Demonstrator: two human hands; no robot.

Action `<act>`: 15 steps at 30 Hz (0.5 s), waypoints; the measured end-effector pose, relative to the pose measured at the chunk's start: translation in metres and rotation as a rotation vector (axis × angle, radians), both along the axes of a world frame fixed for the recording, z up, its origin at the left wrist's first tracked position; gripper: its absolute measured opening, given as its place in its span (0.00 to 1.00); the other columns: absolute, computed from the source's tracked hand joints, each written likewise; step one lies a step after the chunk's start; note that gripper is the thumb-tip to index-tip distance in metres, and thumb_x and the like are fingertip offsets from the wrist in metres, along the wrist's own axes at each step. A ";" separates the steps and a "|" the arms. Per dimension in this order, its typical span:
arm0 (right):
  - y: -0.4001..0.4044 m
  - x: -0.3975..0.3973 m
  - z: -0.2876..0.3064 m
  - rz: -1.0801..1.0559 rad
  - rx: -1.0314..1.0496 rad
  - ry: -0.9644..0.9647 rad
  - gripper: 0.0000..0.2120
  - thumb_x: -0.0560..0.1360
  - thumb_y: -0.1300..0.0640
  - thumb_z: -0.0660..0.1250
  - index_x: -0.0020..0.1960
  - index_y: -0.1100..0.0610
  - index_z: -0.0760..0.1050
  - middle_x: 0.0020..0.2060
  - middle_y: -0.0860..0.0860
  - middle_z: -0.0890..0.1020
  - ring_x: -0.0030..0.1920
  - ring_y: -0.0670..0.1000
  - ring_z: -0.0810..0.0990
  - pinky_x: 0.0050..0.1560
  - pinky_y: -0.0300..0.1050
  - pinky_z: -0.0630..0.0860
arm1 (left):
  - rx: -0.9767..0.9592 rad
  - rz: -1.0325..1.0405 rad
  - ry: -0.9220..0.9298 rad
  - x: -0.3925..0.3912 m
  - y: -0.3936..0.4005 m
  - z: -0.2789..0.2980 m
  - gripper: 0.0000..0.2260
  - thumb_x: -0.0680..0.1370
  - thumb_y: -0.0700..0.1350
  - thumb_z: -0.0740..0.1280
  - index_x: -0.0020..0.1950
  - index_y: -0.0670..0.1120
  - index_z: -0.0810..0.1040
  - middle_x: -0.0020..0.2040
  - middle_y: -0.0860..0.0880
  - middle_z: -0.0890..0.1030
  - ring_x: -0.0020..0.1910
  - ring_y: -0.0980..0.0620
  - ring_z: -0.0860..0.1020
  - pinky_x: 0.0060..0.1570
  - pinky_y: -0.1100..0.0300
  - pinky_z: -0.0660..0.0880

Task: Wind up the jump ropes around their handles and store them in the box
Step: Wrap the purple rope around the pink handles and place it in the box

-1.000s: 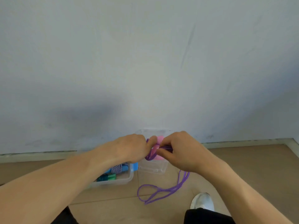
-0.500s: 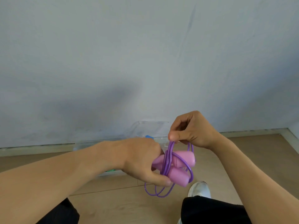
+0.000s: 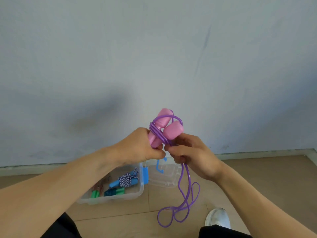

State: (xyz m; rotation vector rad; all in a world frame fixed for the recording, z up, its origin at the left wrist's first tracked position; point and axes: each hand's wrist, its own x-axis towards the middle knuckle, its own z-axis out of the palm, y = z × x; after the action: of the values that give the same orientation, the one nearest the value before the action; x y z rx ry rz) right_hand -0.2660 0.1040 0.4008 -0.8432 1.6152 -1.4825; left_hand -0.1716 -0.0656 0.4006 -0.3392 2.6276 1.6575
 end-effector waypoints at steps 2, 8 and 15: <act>-0.003 0.008 0.001 -0.037 0.046 0.031 0.12 0.76 0.49 0.69 0.44 0.59 0.78 0.29 0.48 0.70 0.31 0.47 0.64 0.31 0.38 0.65 | 0.000 -0.017 -0.031 0.001 -0.001 -0.001 0.16 0.70 0.38 0.76 0.27 0.50 0.73 0.26 0.51 0.72 0.27 0.56 0.70 0.31 0.67 0.68; -0.014 0.016 -0.003 -0.310 0.040 0.136 0.23 0.74 0.40 0.63 0.37 0.60 0.74 0.23 0.46 0.67 0.25 0.47 0.62 0.28 0.39 0.64 | 0.209 0.028 -0.040 0.004 0.006 0.000 0.07 0.73 0.41 0.74 0.40 0.39 0.80 0.29 0.47 0.78 0.27 0.51 0.74 0.32 0.59 0.73; -0.017 0.010 -0.001 -0.353 0.051 0.217 0.24 0.74 0.39 0.62 0.39 0.61 0.77 0.24 0.45 0.71 0.27 0.47 0.65 0.30 0.39 0.67 | 0.231 -0.054 -0.274 0.002 0.002 0.001 0.13 0.80 0.52 0.65 0.51 0.42 0.78 0.41 0.43 0.84 0.37 0.48 0.83 0.39 0.57 0.79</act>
State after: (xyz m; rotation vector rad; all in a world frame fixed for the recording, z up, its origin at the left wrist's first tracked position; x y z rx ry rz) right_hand -0.2559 0.0872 0.3994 -0.7369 2.0373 -1.6225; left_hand -0.1692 -0.0640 0.4014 -0.4468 2.2064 1.7337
